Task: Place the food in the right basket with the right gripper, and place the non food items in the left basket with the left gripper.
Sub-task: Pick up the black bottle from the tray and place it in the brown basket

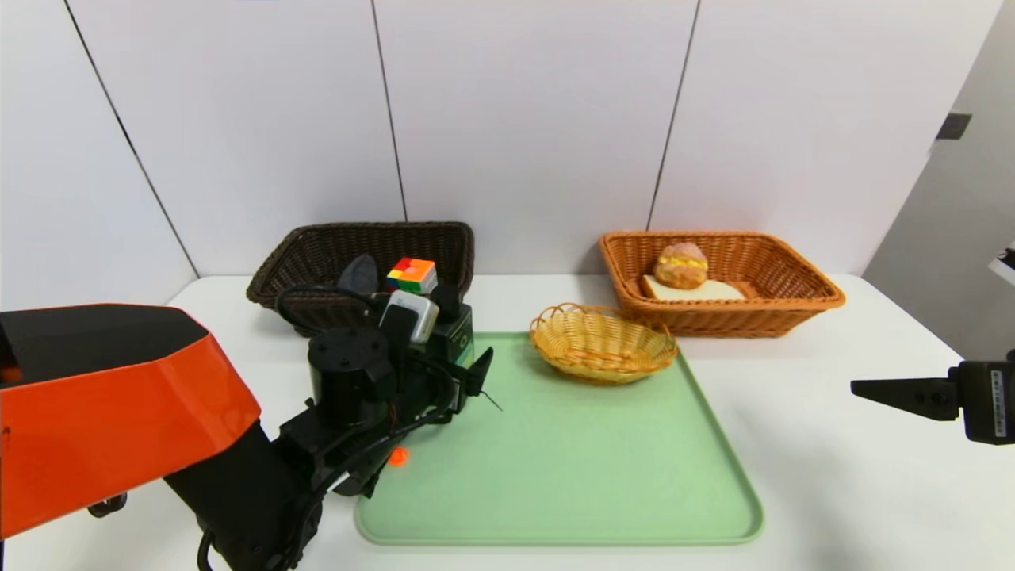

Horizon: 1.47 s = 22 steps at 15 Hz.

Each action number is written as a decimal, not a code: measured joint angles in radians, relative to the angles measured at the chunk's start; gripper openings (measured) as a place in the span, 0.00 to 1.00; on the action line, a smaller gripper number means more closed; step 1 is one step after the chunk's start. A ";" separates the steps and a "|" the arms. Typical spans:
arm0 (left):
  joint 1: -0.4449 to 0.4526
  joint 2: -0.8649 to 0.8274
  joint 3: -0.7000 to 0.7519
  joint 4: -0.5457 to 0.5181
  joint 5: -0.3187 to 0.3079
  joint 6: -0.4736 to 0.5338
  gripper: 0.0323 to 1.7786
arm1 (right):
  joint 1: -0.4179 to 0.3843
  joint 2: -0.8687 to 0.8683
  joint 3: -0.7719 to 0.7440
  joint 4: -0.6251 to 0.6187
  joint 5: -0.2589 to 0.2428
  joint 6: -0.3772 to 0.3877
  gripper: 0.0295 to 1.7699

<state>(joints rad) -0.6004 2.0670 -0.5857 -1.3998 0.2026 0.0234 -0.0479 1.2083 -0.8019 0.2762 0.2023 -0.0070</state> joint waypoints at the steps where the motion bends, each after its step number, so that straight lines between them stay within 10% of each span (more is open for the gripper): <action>1: 0.005 0.003 -0.006 0.000 0.000 0.000 0.95 | 0.000 0.000 0.001 0.000 -0.001 0.000 0.97; 8: 0.010 0.036 -0.046 -0.001 0.002 -0.033 0.95 | 0.000 -0.013 0.016 -0.013 -0.002 -0.001 0.97; 16: 0.013 0.049 -0.049 -0.001 0.004 -0.083 0.33 | 0.002 -0.023 0.036 -0.028 0.000 -0.020 0.97; 22: 0.013 0.011 -0.030 0.002 0.004 -0.110 0.33 | 0.002 -0.036 0.058 -0.037 0.000 -0.020 0.97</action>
<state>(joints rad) -0.5872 2.0777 -0.6162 -1.3974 0.2068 -0.0864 -0.0460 1.1728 -0.7440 0.2394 0.2026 -0.0274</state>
